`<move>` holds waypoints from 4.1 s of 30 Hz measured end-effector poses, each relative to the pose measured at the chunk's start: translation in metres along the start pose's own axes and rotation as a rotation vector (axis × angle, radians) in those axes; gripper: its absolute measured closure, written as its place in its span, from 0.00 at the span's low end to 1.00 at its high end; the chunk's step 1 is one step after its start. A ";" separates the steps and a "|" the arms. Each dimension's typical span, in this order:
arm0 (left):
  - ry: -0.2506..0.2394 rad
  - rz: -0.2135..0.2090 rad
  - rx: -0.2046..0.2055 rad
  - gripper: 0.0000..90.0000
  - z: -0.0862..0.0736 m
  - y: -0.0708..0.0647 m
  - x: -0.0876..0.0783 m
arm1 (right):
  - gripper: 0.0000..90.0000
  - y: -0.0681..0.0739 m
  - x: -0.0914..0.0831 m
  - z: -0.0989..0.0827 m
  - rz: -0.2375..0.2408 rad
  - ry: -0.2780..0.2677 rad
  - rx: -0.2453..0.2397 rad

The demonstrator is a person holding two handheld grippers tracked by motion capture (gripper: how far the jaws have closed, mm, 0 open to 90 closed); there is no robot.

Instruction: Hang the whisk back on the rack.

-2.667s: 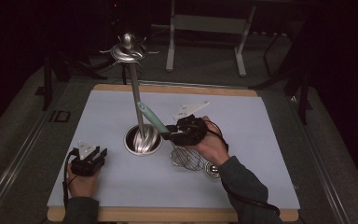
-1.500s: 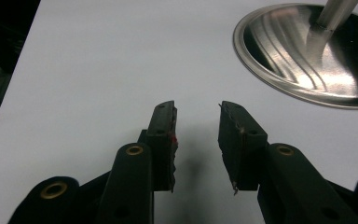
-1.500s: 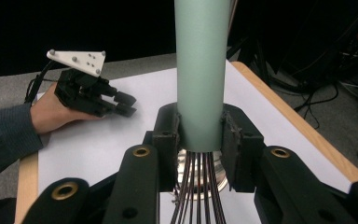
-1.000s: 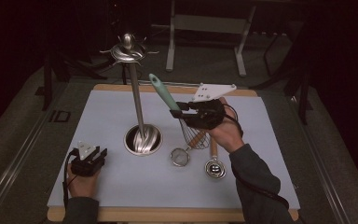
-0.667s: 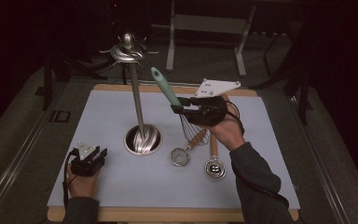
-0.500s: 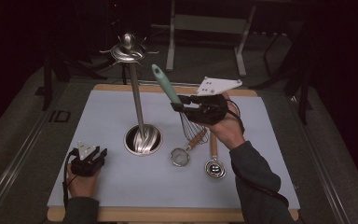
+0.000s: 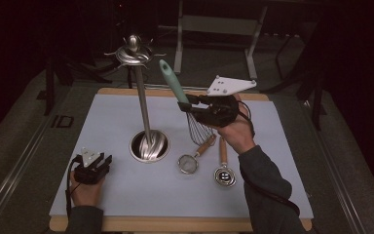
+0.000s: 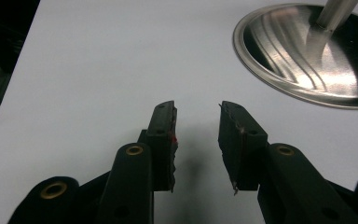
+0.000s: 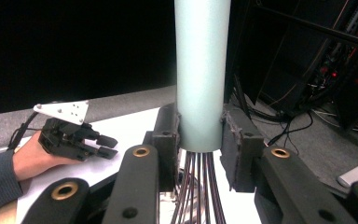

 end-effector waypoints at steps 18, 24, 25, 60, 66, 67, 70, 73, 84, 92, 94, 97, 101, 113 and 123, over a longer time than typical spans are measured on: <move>0.001 0.000 0.000 0.74 0.000 0.000 0.000 | 0.77 0.017 0.011 0.010 0.041 -0.006 -0.025; 0.002 0.000 0.001 0.74 0.000 0.000 0.000 | 0.77 0.019 0.016 0.008 0.045 0.017 -0.043; 0.002 -0.001 0.002 0.74 0.000 0.000 0.000 | 0.77 0.019 0.018 0.008 0.044 0.017 -0.042; 0.002 -0.001 0.003 0.74 0.000 0.000 0.000 | 0.77 0.017 0.048 0.002 0.014 0.024 -0.011; 0.002 -0.001 0.003 0.74 0.000 0.000 0.000 | 0.77 0.018 0.052 0.002 0.010 0.029 -0.011; 0.003 -0.001 0.004 0.74 0.000 0.000 0.000 | 0.77 0.018 0.052 0.002 0.011 0.030 -0.010; 0.003 0.000 0.003 0.74 0.000 0.000 0.000 | 0.77 0.018 0.056 0.002 0.013 0.034 -0.004; 0.003 0.000 0.004 0.74 0.000 0.000 0.000 | 0.76 0.019 0.060 0.002 0.012 0.037 -0.002; 0.002 0.000 0.005 0.74 0.000 0.000 0.000 | 0.76 0.026 0.071 0.003 0.017 0.047 0.003; 0.002 -0.001 0.004 0.74 0.000 0.000 0.000 | 0.72 0.029 0.074 0.007 0.007 0.047 -0.002; 0.001 0.000 0.003 0.74 0.000 0.000 0.000 | 0.71 0.030 0.074 0.009 0.011 0.041 0.000; 0.001 0.000 0.003 0.74 0.000 0.000 0.000 | 0.70 0.032 0.073 0.013 0.017 0.030 -0.003; 0.000 0.001 0.003 0.74 0.000 0.000 0.000 | 0.67 0.034 0.069 0.016 0.024 0.017 -0.005; 0.002 0.001 0.006 0.74 0.000 -0.001 0.000 | 0.64 0.021 0.046 0.008 0.005 -0.003 0.020; 0.002 0.000 0.002 0.74 0.000 0.000 0.000 | 0.63 0.011 0.025 -0.020 -0.013 0.039 0.041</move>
Point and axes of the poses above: each handheld gripper's, and its own axes: x roughly forward along the jaws, z roughly out of its top, y roughly to its left, the point moved 10 cm from there along x, roughly forward along the jaws, and after that the axes turned 5 degrees about -y, right-handed, at the moved point
